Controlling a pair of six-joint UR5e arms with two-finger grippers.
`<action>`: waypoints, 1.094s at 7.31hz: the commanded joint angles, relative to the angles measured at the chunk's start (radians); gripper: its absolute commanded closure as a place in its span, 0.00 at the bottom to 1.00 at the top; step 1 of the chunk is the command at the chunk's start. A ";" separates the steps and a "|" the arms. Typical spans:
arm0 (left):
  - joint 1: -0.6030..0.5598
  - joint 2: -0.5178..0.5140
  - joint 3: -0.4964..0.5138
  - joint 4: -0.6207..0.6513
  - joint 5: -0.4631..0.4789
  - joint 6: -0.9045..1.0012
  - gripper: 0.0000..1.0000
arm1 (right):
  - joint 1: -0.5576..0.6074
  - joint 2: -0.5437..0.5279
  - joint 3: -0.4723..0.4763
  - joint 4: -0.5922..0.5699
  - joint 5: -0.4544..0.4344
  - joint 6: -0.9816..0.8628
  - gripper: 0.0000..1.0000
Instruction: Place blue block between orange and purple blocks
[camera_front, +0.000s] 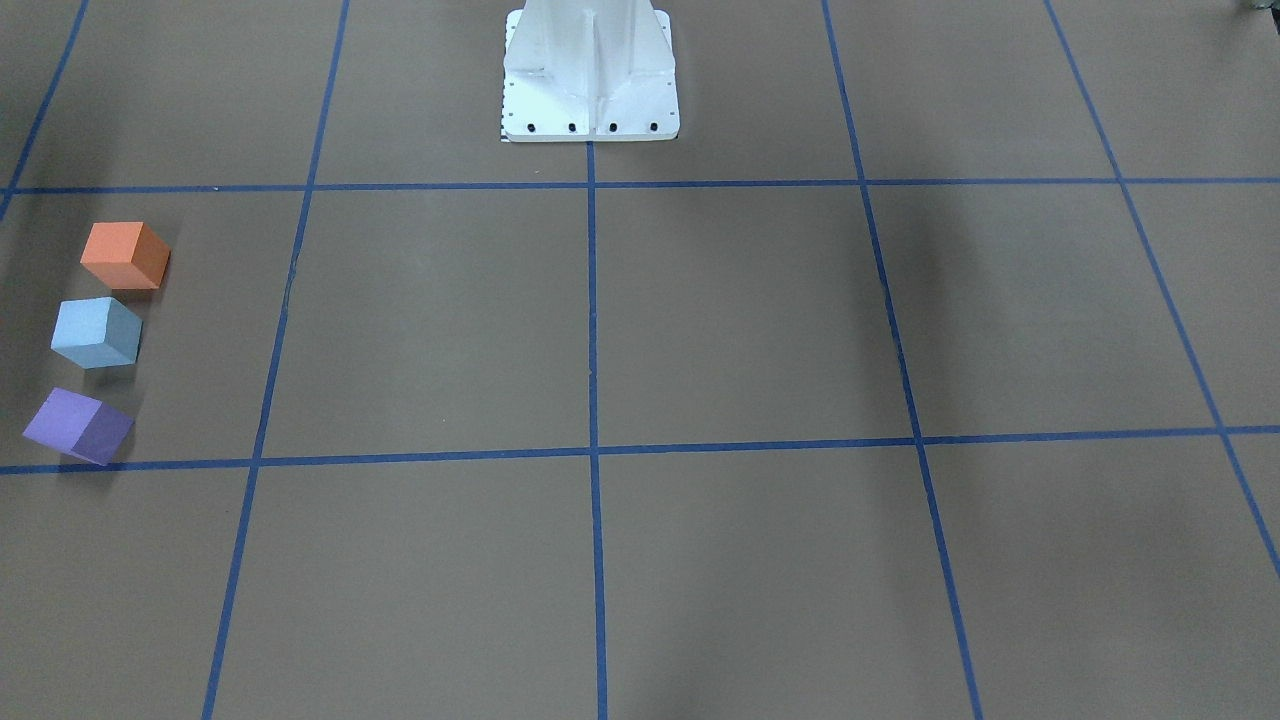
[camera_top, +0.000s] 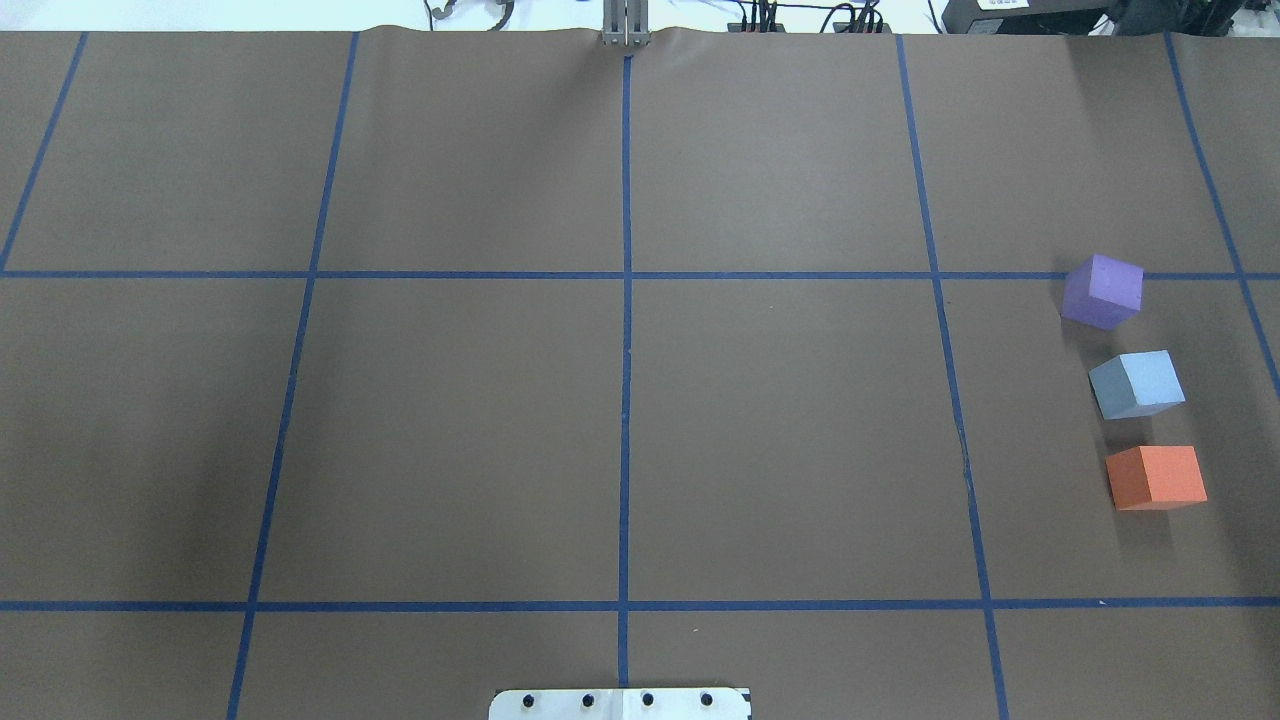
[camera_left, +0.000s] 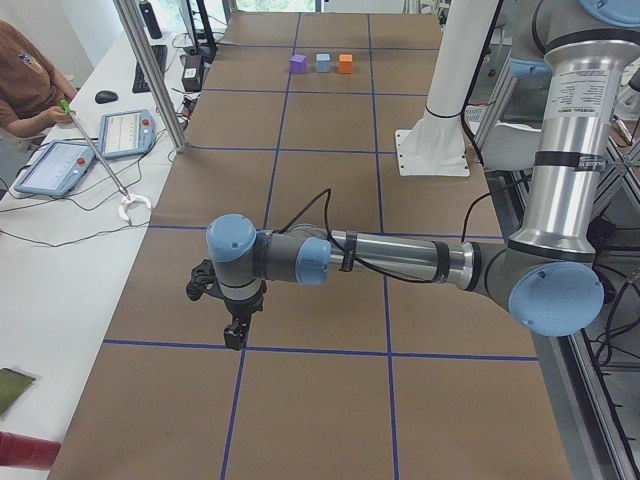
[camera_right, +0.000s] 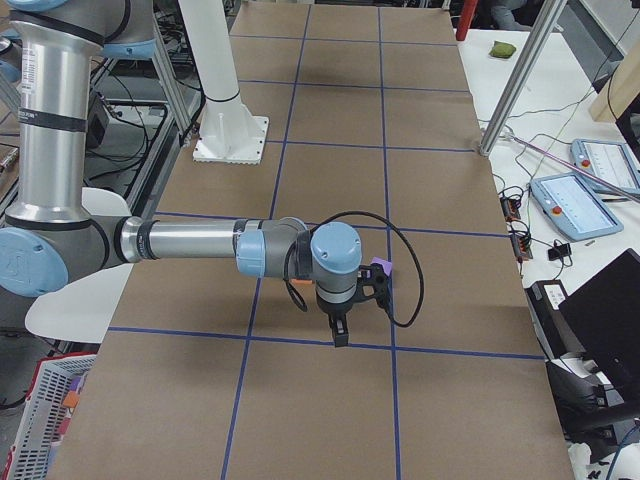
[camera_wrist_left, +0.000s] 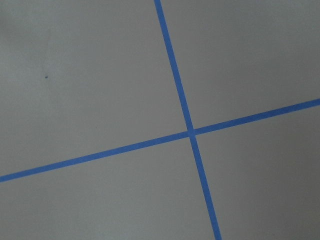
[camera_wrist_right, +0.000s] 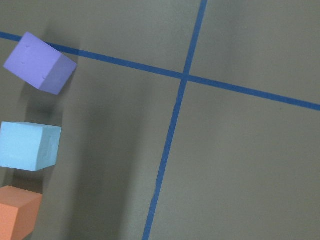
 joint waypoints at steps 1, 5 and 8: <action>-0.001 0.004 -0.015 0.003 -0.002 -0.210 0.00 | 0.000 -0.003 -0.010 -0.001 0.003 0.010 0.00; 0.001 0.016 -0.035 0.003 -0.012 -0.244 0.00 | 0.000 -0.003 -0.026 -0.001 0.001 0.013 0.00; 0.002 0.016 -0.030 0.002 -0.010 -0.244 0.00 | 0.000 -0.003 -0.032 0.000 -0.002 0.012 0.00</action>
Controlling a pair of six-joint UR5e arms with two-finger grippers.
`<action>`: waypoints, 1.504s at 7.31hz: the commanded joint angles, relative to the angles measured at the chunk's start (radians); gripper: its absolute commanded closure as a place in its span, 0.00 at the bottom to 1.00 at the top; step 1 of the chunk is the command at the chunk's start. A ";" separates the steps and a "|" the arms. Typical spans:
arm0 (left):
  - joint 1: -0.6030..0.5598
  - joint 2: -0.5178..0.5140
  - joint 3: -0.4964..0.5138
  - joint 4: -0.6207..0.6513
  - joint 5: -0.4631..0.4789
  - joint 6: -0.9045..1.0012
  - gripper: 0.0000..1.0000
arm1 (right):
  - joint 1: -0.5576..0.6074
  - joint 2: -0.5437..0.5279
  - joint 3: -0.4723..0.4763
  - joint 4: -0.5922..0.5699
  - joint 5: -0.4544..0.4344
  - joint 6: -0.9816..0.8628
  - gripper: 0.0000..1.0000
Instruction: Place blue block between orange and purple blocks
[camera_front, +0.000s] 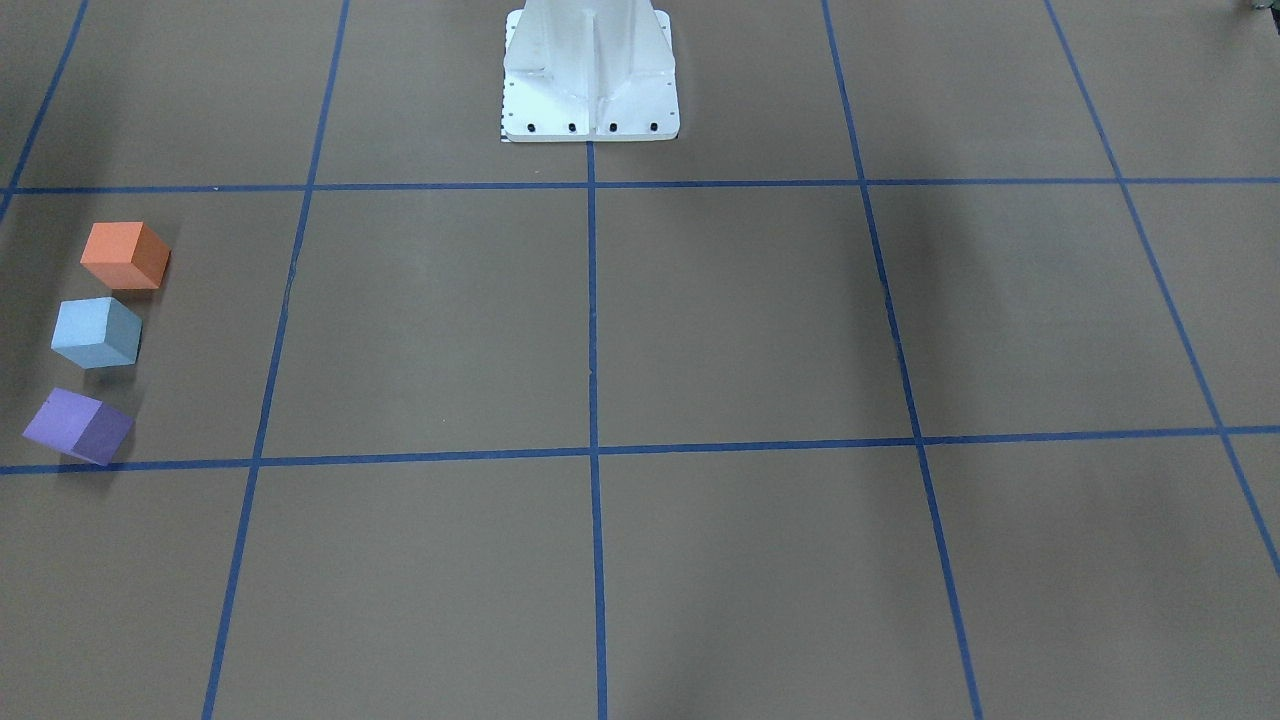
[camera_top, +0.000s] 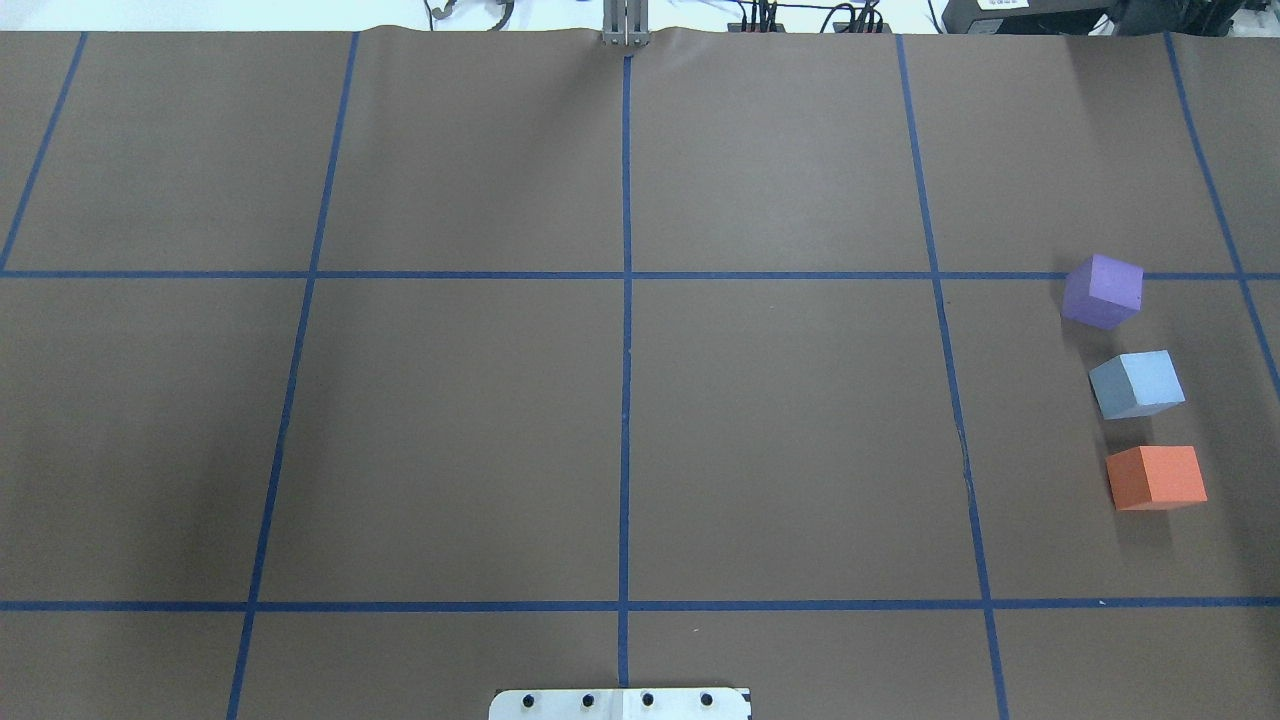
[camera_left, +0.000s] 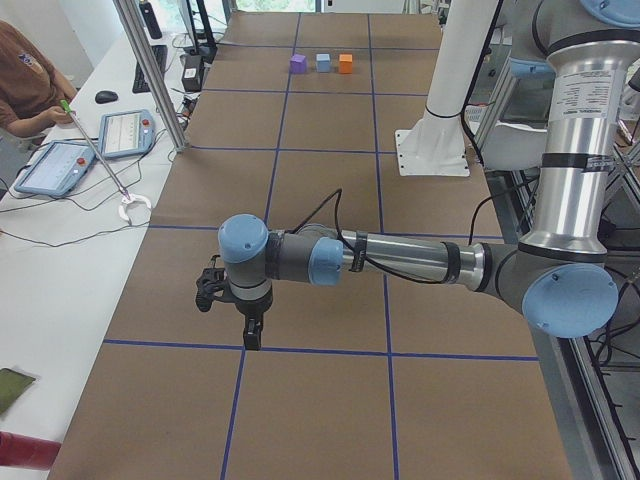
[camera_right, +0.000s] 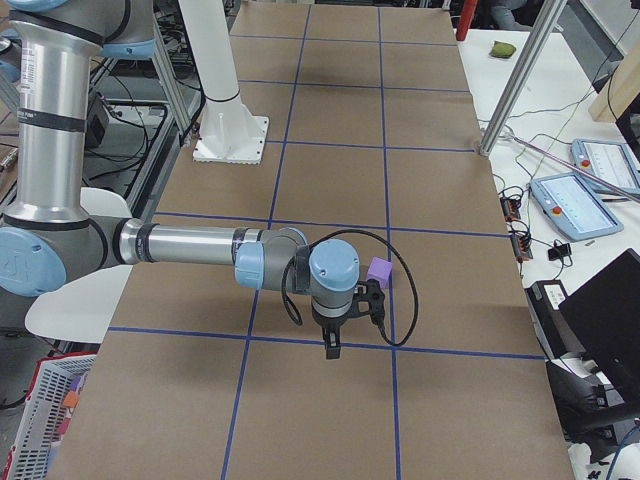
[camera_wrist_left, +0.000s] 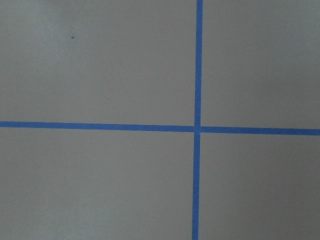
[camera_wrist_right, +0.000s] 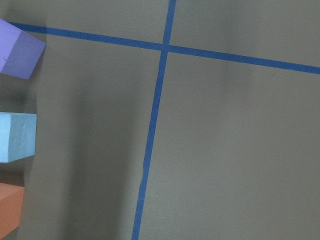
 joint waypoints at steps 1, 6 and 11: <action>0.000 0.000 0.001 -0.001 0.000 0.000 0.00 | 0.000 0.000 -0.001 0.000 -0.002 0.000 0.00; 0.000 0.000 0.004 -0.004 0.003 0.001 0.00 | 0.000 0.006 0.004 0.000 0.003 0.093 0.00; 0.002 -0.001 0.006 -0.004 0.005 0.001 0.00 | 0.000 0.003 -0.001 0.000 0.003 0.096 0.00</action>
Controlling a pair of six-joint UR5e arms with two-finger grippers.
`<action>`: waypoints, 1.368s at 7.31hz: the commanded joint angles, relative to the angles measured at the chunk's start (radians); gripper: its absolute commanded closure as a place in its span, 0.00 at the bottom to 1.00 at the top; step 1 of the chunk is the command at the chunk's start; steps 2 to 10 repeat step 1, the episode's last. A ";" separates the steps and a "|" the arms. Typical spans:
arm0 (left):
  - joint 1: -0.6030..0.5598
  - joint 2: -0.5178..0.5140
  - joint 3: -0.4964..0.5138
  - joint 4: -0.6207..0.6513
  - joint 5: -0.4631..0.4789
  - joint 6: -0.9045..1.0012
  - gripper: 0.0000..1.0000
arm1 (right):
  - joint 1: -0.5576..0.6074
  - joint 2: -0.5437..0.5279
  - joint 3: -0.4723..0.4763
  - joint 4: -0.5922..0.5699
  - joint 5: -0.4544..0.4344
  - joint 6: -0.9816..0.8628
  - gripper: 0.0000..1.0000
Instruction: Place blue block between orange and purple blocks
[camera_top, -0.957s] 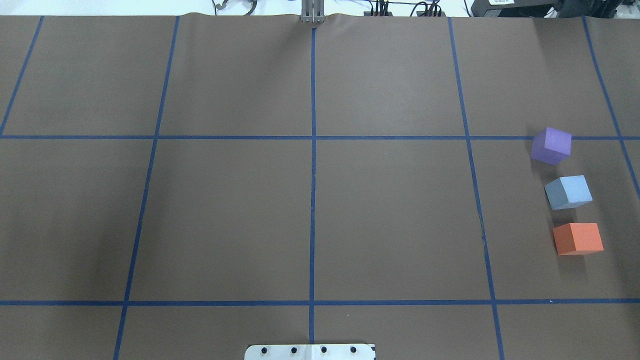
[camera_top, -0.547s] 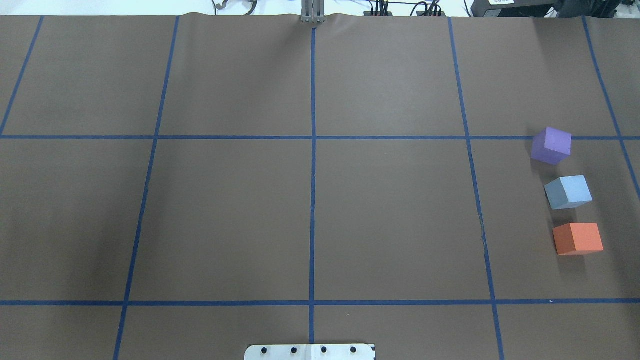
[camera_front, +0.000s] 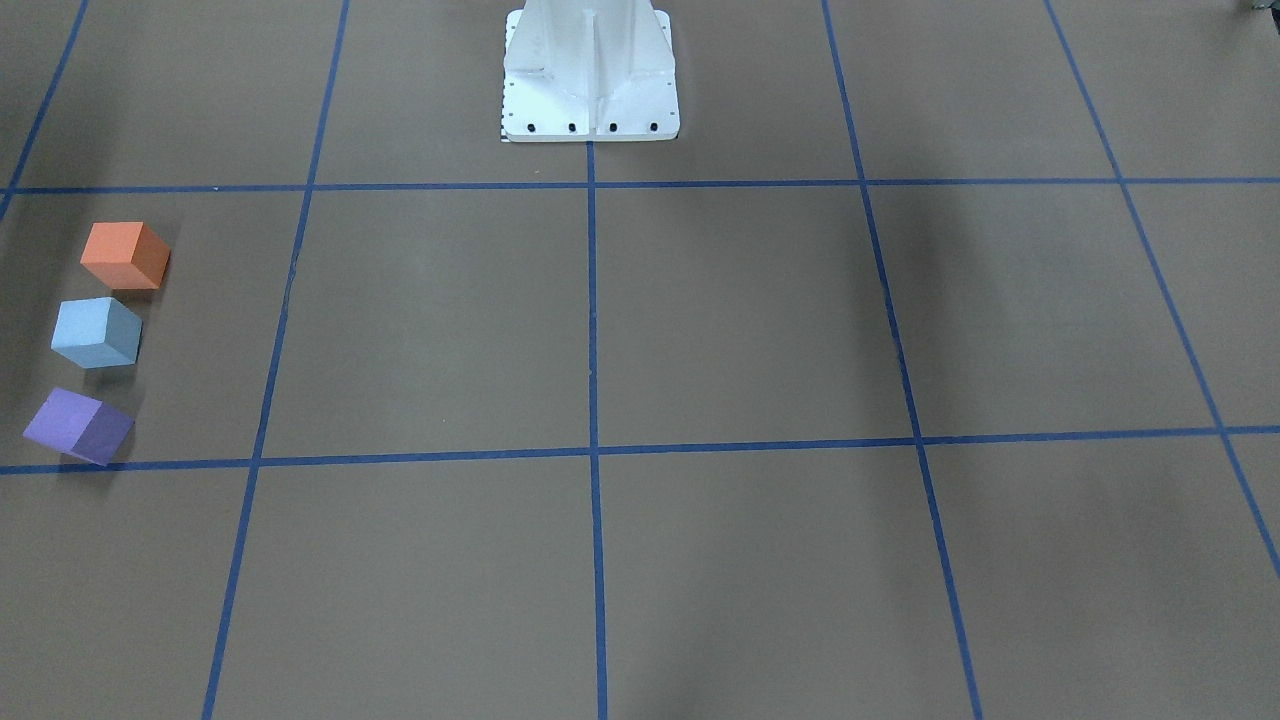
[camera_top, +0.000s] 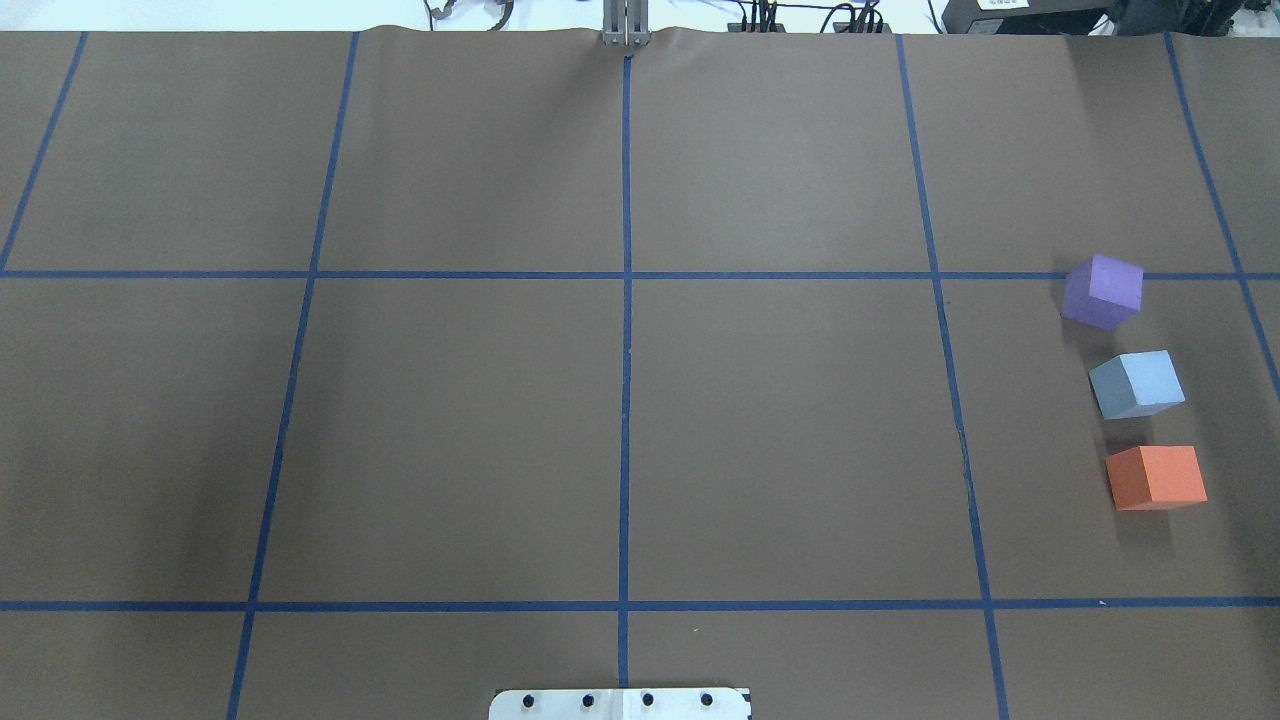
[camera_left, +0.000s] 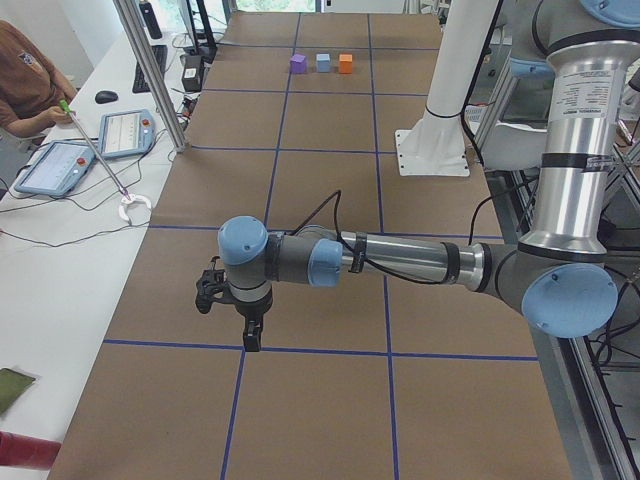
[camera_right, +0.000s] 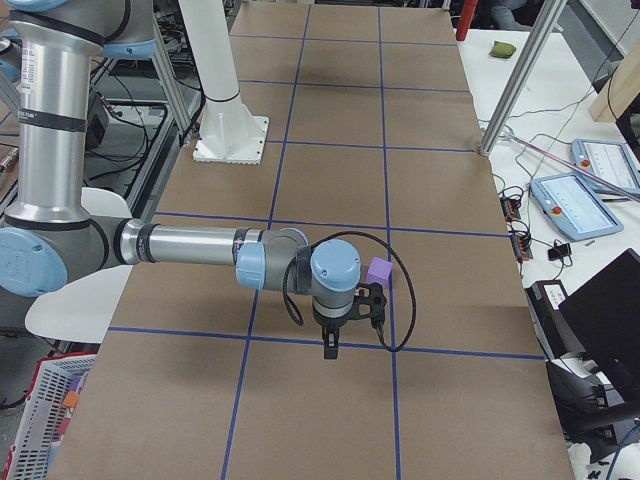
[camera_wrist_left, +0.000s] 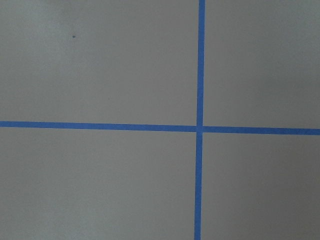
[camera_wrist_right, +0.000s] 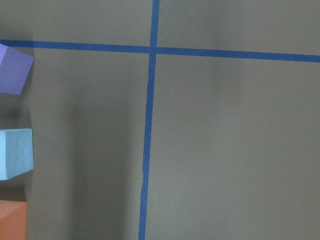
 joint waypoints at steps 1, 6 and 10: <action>0.000 0.000 0.000 0.001 0.002 0.000 0.00 | 0.000 -0.003 0.000 0.000 0.000 0.000 0.00; 0.000 0.000 0.000 0.001 0.002 0.000 0.00 | 0.000 -0.003 0.000 0.000 0.000 0.000 0.00; 0.000 0.000 0.000 0.001 0.002 0.000 0.00 | 0.000 -0.003 0.000 0.000 0.000 0.000 0.00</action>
